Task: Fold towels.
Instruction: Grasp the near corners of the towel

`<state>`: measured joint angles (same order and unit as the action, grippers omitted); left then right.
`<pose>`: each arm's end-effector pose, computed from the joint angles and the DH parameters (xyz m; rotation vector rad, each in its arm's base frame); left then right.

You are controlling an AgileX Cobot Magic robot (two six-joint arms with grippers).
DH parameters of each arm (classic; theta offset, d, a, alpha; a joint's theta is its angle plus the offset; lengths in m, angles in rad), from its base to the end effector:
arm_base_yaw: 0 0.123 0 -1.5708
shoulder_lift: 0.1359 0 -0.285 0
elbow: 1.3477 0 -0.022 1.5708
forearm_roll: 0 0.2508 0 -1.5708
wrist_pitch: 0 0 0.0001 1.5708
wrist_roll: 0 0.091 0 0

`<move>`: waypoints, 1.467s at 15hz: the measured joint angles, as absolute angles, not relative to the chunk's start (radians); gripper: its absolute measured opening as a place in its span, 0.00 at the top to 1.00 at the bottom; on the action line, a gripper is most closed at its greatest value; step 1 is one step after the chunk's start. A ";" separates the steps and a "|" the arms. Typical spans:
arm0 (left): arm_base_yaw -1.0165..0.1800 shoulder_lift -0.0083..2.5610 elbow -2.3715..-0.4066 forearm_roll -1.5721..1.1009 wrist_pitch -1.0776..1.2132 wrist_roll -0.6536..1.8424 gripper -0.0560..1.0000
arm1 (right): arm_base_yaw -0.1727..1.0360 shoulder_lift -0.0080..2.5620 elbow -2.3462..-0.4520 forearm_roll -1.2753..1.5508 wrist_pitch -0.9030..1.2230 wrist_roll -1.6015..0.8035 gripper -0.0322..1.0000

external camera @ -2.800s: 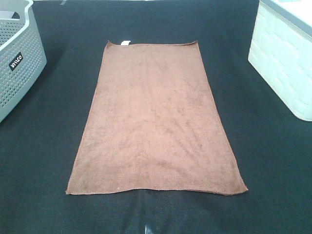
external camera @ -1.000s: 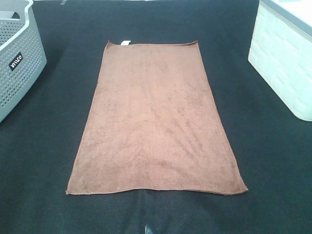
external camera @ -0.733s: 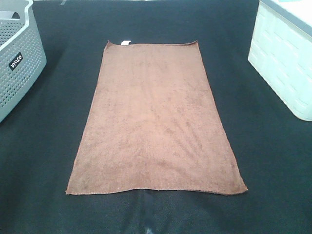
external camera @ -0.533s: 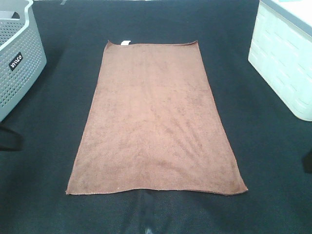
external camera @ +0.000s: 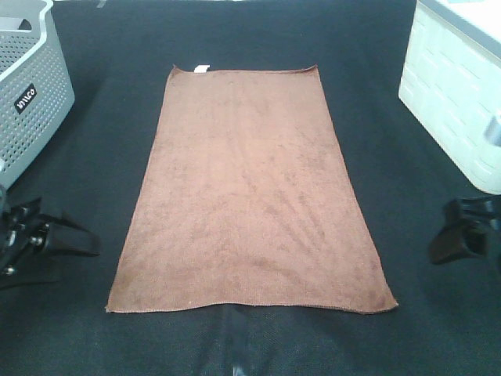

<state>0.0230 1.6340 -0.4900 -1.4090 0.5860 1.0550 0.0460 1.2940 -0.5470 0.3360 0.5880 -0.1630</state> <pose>0.2301 -0.0445 0.1248 -0.3003 2.6851 -0.8750 0.2012 0.0259 0.1847 0.0576 2.7938 0.2976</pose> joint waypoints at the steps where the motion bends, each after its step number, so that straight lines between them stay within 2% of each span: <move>1: 0.014 1.675 -0.490 -1.462 0.585 1.111 0.30 | 0.046 1.345 -0.547 0.397 0.553 -0.205 0.21; 7: -0.076 1.876 -0.496 -1.740 0.633 1.406 0.30 | 0.046 1.633 -0.556 0.749 0.440 -0.564 0.23; 9: -0.076 1.931 -0.527 -1.752 0.701 1.429 0.31 | 0.046 1.723 -0.581 0.884 0.445 -0.716 0.24; 14: -0.076 2.030 -0.608 -1.751 0.802 1.431 0.32 | 0.045 1.842 -0.656 1.053 0.551 -0.862 0.28; 15: -0.076 2.045 -0.622 -1.751 0.810 1.431 0.34 | 0.045 1.860 -0.672 1.061 0.571 -0.869 0.32; 17: -0.078 2.061 -0.640 -1.749 0.791 1.429 0.46 | 0.045 1.879 -0.681 1.065 0.582 -0.874 0.48; 18: -0.078 2.061 -0.640 -1.749 0.791 1.429 0.46 | 0.045 1.879 -0.681 1.065 0.582 -0.874 0.48; 20: -0.083 2.061 -0.645 -1.744 0.775 1.427 0.69 | 0.045 1.886 -0.681 1.057 0.574 -0.874 0.63; 22: -0.083 2.061 -0.645 -1.739 0.775 1.435 0.85 | 0.045 1.892 -0.680 1.065 0.572 -0.874 0.71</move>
<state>-0.0830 2.0610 -0.6450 -1.7390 0.7750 1.4350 0.0450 1.8920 -0.6800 1.0650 0.5720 -0.8740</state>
